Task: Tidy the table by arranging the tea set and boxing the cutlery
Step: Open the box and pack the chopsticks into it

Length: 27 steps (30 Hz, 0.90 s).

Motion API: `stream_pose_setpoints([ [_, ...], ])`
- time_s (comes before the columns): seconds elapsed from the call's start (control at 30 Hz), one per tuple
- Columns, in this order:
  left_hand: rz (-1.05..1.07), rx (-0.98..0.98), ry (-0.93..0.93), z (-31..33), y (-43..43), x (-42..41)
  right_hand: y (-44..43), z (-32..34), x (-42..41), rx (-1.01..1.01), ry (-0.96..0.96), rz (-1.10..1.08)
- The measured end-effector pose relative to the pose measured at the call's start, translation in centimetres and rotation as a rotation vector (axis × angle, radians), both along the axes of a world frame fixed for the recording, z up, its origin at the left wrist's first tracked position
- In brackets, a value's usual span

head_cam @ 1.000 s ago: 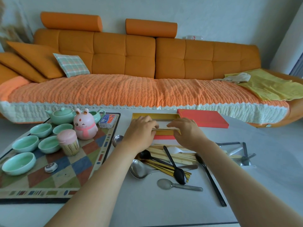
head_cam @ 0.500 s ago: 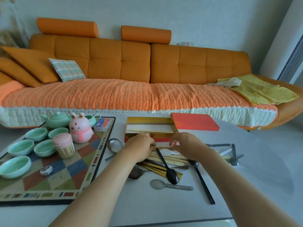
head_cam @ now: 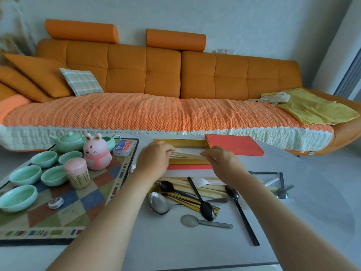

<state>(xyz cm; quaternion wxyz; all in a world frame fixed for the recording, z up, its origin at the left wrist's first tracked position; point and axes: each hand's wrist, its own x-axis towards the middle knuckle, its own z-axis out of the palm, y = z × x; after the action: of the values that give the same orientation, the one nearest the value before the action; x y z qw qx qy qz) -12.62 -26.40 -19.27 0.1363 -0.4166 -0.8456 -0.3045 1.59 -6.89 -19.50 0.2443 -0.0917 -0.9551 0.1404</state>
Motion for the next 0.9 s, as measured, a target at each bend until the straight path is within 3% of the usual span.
stream_pose_setpoints([
  [0.27, 0.138, -0.045, 0.146, -0.4, -1.1, -1.8, -0.3, -0.1, -3.3, 0.047, 0.135, -0.070],
  [0.5, -0.073, -0.307, 0.012, -1.8, -0.2, -1.6, -0.4, -0.6, -5.4, 0.023, -0.086, -0.173],
  [0.7, -0.009, -0.460, 0.022, -1.8, 0.4, -1.5, -1.3, -0.4, -4.9, -0.020, -0.147, -0.077],
  [0.8, 0.013, -0.476, 0.018, -1.7, 0.5, -1.4, -1.4, -0.5, -4.4, -0.076, -0.221, -0.014],
  [0.9, -0.005, -0.411, 0.042, -1.4, 0.5, -0.9, -1.1, -0.4, -3.9, -0.042, -0.132, 0.021],
])
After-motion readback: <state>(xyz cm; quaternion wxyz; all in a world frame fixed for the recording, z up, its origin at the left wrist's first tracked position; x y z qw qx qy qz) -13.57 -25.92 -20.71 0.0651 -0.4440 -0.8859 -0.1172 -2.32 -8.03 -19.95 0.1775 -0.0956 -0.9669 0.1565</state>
